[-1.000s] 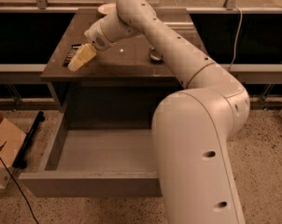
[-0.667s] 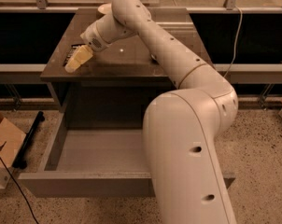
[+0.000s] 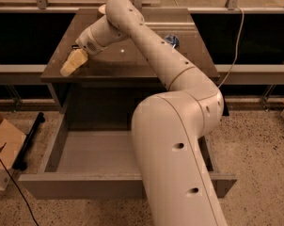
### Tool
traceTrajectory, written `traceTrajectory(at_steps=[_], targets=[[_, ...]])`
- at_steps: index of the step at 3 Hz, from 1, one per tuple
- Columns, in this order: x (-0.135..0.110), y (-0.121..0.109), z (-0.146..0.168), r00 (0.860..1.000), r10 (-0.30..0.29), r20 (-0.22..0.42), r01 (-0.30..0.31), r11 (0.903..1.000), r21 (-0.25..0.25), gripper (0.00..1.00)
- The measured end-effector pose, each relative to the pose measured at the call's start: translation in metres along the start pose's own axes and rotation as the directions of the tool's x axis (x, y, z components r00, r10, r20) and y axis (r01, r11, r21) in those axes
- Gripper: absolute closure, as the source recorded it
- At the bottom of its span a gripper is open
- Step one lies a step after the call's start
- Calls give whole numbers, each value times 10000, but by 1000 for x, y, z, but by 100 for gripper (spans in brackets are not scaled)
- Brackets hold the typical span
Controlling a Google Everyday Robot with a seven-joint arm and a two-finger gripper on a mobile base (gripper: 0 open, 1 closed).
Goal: Place rxbar chocolate into top drawer
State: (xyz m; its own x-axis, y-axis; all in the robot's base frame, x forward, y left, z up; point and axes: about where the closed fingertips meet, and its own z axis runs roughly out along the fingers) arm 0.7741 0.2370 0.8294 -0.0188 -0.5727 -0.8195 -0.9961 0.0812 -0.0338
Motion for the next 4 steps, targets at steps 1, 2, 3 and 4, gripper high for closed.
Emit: traceTrajectory(at_steps=[1,2,3,4], targets=[[3,2,5,9999,129,-70,-130,9998,-150,15],[8,2,4,9996,270,-127,-272,9995,-180,39],[11,3,0,9993,341,-159,-344,9993,-164,70],[7,2,-3,9993,341,-159,-343,9993,-163,93]])
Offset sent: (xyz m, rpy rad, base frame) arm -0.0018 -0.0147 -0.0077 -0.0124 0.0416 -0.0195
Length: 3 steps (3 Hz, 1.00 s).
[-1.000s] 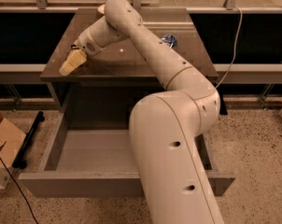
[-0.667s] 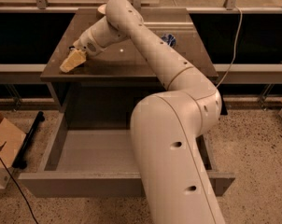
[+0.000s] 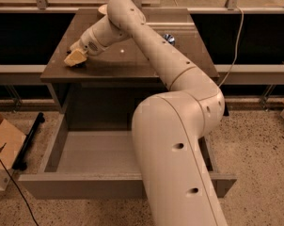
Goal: Place rxbar chocolate into top drawer
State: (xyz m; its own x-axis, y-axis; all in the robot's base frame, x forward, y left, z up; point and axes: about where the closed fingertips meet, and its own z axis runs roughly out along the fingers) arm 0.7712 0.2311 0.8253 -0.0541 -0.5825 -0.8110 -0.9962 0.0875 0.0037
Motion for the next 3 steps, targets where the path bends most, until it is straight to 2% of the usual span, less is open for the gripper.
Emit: traceTrajectory(at_steps=[1,2,3], targets=[[-2,0,-2,10000,0,0,0,10000,0,100],[-2,0,-2,10000,0,0,0,10000,0,100],[0,7,-17,9998,111,135,-112,9999,126,100]])
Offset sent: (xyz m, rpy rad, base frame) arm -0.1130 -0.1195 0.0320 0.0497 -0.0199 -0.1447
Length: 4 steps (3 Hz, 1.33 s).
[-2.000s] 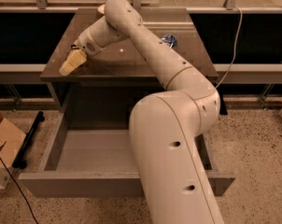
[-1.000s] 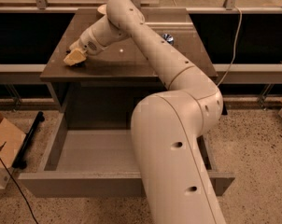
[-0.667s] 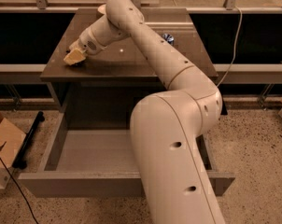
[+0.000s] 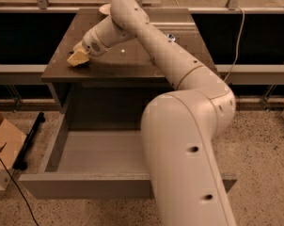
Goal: Place rxbar chocolate into top drawer
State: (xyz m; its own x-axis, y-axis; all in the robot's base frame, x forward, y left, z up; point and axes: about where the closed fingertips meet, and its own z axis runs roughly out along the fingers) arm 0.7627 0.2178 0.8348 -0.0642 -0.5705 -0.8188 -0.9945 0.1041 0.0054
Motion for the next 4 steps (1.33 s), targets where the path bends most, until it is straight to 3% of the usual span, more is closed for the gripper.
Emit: traceTrajectory(at_steps=[1,2,3,4], targets=[[-15,31,-59,9935,36,1136,-69,9996,284,100],[-26,75,-115,9750,-171,2213,136,9998,175,100],[-32,98,-155,9622,-424,2692,282,9980,565,85],[-29,98,-156,9628,-388,2673,245,9981,564,61]])
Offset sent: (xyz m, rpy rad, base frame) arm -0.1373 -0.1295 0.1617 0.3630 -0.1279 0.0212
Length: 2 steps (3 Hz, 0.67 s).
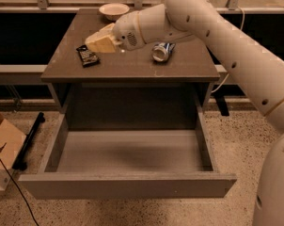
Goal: Place rxbar chocolate into top drawer
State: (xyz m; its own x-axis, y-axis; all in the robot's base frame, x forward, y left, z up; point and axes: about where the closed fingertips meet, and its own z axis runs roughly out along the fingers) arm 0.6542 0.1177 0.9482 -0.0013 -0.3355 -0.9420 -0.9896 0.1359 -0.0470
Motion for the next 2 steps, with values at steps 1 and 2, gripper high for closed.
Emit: traceTrajectory(at_steps=[1,2], targets=[[0,1,2,10000,-1,1,1,10000,-38,39],[2,-3,12,9992,-105,-388,117,9994,316,15]])
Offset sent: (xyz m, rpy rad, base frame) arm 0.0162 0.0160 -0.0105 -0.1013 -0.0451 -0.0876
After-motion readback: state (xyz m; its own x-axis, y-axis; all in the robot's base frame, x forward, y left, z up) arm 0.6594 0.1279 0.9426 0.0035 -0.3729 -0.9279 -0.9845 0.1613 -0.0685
